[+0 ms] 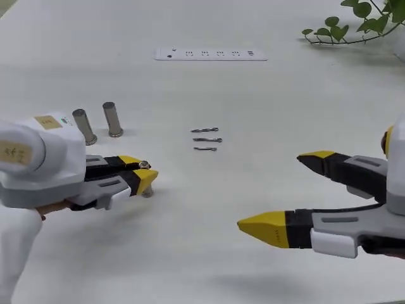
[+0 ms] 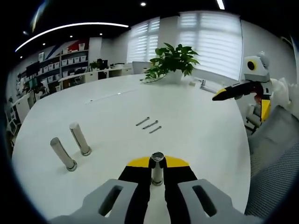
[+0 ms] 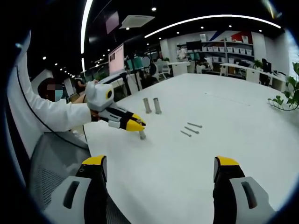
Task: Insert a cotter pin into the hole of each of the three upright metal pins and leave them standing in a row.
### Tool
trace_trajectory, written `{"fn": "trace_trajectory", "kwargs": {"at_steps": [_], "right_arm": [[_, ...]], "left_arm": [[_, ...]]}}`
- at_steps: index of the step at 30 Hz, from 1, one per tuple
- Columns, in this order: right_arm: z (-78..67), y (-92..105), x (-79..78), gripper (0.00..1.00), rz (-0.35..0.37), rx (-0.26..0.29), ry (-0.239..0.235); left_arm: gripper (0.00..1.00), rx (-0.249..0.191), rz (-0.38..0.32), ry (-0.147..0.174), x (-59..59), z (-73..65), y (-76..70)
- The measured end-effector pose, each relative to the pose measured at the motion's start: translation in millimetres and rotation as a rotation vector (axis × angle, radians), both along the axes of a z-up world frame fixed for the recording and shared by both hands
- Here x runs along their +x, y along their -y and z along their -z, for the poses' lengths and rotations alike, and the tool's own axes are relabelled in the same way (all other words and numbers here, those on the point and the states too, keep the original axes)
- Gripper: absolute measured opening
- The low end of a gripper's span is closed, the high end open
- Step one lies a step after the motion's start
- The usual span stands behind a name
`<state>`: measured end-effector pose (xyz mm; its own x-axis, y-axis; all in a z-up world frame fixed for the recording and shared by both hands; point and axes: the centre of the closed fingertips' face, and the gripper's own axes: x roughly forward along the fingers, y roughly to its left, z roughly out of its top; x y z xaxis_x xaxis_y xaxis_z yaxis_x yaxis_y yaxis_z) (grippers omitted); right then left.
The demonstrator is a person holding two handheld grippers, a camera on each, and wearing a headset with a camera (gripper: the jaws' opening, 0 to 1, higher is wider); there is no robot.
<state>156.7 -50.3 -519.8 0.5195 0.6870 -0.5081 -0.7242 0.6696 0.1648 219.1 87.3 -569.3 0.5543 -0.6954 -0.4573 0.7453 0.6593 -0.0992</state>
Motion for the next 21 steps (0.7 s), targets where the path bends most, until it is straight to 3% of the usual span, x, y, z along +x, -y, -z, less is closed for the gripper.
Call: {"fn": "trace_trajectory", "kwargs": {"at_steps": [14,16,19,21], "right_arm": [[0.2,0.2,-4.5,0.93,0.002,0.0,0.002],[-0.2,1.1,-4.9,0.93,0.004,0.002,0.003],[-0.5,1.9,-5.0,0.93,0.007,0.004,0.003],[0.2,2.9,-4.4,0.92,0.009,0.001,0.002]], "left_arm": [[0.08,-0.005,-0.008,-0.011,-9.6,-0.1,0.4],[0.14,-0.01,-0.014,-0.028,-10.9,0.0,-0.4],[0.33,-0.012,-0.007,-0.023,-12.2,-1.7,-0.4],[0.36,-0.018,0.009,-0.032,-15.6,-3.4,0.0]]}}
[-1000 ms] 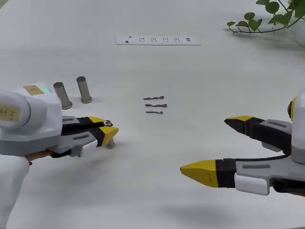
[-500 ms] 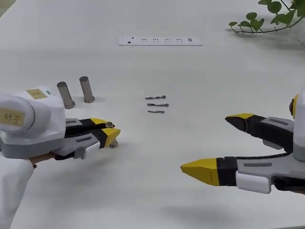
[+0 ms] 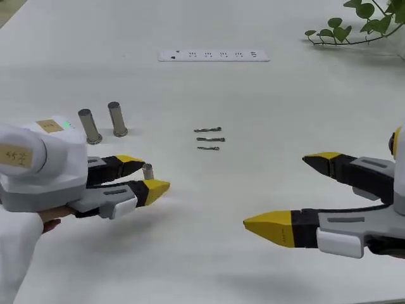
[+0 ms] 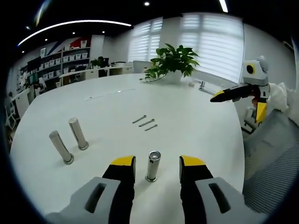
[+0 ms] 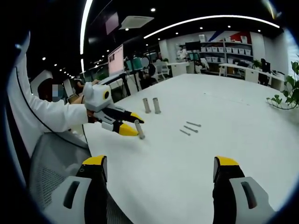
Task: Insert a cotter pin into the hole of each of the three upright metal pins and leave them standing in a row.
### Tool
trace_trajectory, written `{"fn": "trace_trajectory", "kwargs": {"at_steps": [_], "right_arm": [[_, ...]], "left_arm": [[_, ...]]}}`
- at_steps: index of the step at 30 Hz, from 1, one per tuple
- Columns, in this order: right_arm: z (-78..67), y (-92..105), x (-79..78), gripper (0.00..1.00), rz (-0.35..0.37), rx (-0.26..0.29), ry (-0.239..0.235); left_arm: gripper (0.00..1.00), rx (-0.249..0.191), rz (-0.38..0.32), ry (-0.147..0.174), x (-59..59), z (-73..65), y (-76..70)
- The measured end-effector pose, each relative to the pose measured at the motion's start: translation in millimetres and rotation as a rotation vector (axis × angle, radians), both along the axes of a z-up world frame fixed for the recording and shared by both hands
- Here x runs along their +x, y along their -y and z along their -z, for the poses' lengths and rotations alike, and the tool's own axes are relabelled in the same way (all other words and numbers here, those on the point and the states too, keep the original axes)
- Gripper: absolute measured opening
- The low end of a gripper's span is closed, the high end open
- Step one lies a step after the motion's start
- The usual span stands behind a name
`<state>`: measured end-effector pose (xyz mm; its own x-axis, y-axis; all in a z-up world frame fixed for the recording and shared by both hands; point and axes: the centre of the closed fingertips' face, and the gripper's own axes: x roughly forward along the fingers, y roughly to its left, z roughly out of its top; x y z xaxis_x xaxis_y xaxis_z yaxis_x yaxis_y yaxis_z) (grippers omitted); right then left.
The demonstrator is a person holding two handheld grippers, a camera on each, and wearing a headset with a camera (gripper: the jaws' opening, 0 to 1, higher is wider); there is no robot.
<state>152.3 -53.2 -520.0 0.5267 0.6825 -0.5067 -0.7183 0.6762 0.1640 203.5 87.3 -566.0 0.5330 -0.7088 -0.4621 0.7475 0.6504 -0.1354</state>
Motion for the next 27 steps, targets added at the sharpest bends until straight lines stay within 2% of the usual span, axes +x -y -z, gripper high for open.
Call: {"fn": "trace_trajectory", "kwargs": {"at_steps": [3,6,7,9,12,15,16,17,19,23,27], "right_arm": [[2.3,2.3,0.7,0.93,0.0,-0.012,-0.006],[3.0,4.1,1.8,0.93,0.004,-0.016,-0.013],[3.1,4.7,2.2,0.92,0.004,-0.019,-0.013],[2.9,5.7,3.4,0.92,0.003,-0.03,-0.003],[3.2,6.0,4.8,0.91,-0.004,-0.037,-0.012],[3.4,7.5,6.8,0.91,-0.009,-0.054,-0.017],[3.2,7.8,8.4,0.91,-0.01,-0.058,-0.017],[3.2,8.1,9.1,0.91,-0.01,-0.06,-0.02],[3.4,8.1,11.3,0.91,-0.013,-0.066,-0.019],[4.2,7.8,15.5,0.88,-0.043,-0.1,-0.006],[1.7,8.0,22.2,0.85,-0.058,-0.116,0.004]], "left_arm": [[0.39,-0.024,0.016,-0.003,-3.2,-5.4,0.4],[0.49,-0.068,0.019,-0.009,-5.9,-14.2,-1.0],[0.5,-0.07,0.016,-0.009,-6.3,-15.8,-2.6],[0.51,-0.066,0.019,0.001,-7.9,-19.2,-6.4],[0.55,-0.059,0.038,-0.004,-13.3,-21.7,-11.3],[0.69,-0.042,0.043,0.003,-16.0,-22.6,-15.6],[0.76,-0.034,0.041,-0.002,-16.6,-22.1,-17.3],[0.81,-0.032,0.039,-0.024,-18.6,-20.5,-19.5],[0.9,-0.034,0.046,-0.025,-21.2,-20.4,-21.3],[0.98,-0.028,0.063,-0.031,-27.6,-20.4,-22.8],[0.99,-0.019,0.097,-0.041,-34.2,-20.0,-21.1]]}}
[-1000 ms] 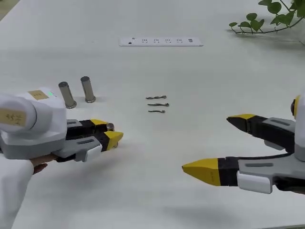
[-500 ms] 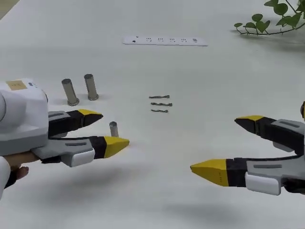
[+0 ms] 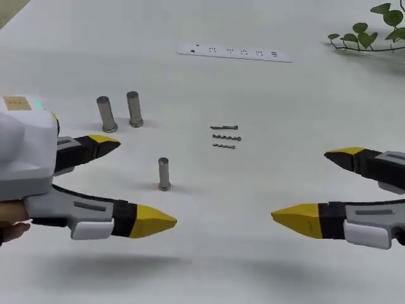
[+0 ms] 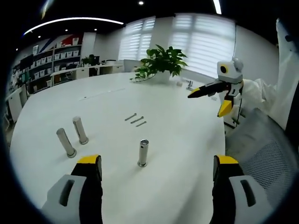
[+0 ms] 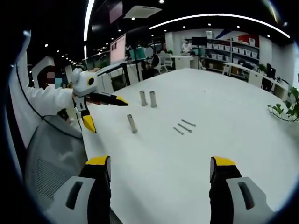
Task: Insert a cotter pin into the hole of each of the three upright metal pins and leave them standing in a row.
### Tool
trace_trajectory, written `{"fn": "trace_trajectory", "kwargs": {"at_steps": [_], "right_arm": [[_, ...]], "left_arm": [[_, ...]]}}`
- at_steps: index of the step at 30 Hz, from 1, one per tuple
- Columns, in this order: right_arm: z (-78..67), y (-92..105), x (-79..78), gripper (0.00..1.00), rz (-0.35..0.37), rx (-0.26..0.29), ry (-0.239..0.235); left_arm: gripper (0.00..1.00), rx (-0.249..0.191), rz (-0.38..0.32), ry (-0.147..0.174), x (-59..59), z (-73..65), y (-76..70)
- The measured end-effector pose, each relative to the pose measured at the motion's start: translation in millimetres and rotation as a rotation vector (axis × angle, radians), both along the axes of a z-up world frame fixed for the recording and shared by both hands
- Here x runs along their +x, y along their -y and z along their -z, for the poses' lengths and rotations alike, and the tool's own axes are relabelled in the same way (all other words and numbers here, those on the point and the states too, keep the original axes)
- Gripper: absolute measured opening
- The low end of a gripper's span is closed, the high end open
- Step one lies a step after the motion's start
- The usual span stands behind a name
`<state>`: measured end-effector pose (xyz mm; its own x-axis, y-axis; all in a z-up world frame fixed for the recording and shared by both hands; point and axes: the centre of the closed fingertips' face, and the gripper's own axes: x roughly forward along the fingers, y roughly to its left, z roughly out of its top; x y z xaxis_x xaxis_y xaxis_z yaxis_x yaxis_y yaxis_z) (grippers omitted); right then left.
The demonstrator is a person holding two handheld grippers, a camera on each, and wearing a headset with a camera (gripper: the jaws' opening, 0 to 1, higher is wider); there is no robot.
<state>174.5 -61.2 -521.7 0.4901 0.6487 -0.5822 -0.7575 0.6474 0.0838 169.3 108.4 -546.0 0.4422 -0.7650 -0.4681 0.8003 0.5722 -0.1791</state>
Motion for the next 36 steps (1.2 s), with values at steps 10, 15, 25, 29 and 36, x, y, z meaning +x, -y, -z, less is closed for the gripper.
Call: {"fn": "trace_trajectory", "kwargs": {"at_steps": [10,15,25,29,36], "right_arm": [[-4.9,-19.1,14.0,0.66,-0.16,-0.05,0.016],[-6.2,-27.9,31.4,0.61,-0.208,-0.087,0.026],[9.3,-41.4,60.6,0.46,-0.345,-0.229,0.02],[19.4,-47.8,65.9,0.4,-0.402,-0.268,0.003],[34.1,-55.4,76.5,0.28,-0.447,-0.329,-0.029]], "left_arm": [[0.99,0.002,0.018,-0.04,-6.5,7.7,-3.1],[0.99,-0.003,0.004,-0.04,-4.6,7.4,-11.6],[0.99,-0.008,-0.005,-0.047,-7.7,6.3,-21.0],[0.97,-0.016,-0.01,-0.064,-9.7,8.3,-22.9],[0.95,-0.033,-0.032,-0.07,-8.6,6.1,-26.3]]}}
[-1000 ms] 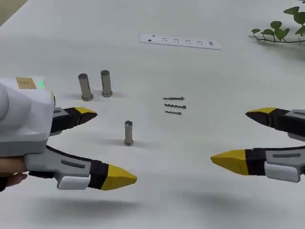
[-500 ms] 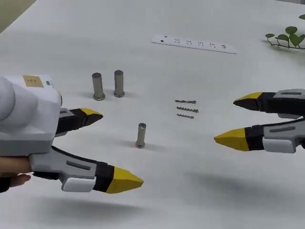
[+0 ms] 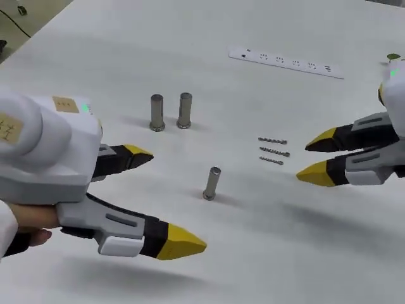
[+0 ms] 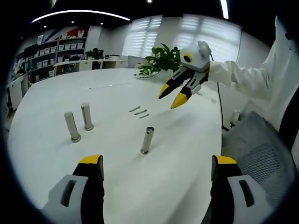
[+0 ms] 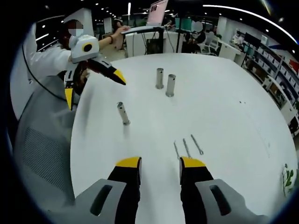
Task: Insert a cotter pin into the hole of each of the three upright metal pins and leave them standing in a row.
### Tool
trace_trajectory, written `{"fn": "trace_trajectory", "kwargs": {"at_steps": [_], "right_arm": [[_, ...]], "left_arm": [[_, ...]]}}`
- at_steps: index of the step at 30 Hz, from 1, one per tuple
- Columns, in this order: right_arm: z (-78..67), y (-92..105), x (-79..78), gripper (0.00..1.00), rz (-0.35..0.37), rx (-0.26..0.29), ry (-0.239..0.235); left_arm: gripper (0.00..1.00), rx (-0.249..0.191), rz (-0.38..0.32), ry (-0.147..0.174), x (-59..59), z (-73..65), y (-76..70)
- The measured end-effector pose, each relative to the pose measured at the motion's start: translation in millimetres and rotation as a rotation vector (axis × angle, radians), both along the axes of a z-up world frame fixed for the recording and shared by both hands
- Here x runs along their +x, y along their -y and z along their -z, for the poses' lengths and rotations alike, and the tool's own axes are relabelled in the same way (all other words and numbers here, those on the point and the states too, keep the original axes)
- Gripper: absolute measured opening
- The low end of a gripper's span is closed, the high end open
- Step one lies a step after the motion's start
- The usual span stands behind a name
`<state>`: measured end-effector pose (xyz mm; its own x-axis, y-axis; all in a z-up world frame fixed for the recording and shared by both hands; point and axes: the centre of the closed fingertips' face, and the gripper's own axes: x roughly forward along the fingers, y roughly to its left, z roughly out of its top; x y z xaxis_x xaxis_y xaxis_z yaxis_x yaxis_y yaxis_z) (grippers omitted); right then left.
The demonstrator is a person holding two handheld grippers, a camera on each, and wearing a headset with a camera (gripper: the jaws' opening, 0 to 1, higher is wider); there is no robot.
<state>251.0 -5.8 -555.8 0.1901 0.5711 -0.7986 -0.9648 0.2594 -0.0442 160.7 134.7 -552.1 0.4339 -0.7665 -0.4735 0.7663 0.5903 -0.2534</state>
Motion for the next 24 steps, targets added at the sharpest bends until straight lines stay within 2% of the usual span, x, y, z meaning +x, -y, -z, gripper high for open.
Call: {"fn": "trace_trajectory", "kwargs": {"at_steps": [1,5,7,16,24], "right_arm": [[2.1,-2.4,2.7,0.27,-0.005,-0.003,-0.001],[10.7,-6.4,12.4,0.16,-0.012,-0.014,-0.024],[17.9,-7.1,17.8,0.17,-0.011,-0.034,-0.035],[44.9,-11.4,24.5,0.13,-0.038,-0.104,-0.071],[54.8,-14.0,27.1,0.08,-0.031,-0.145,-0.071]], "left_arm": [[0.94,-0.01,0.0,-0.011,-1.1,-0.1,-0.2],[0.92,-0.019,-0.007,-0.008,-0.4,-1.8,-1.3],[0.91,-0.019,-0.008,-0.008,-0.4,-1.9,-2.1],[0.89,-0.008,-0.01,-0.027,-3.0,2.3,-5.5],[0.88,-0.018,-0.018,-0.031,-2.1,2.8,-5.4]]}}
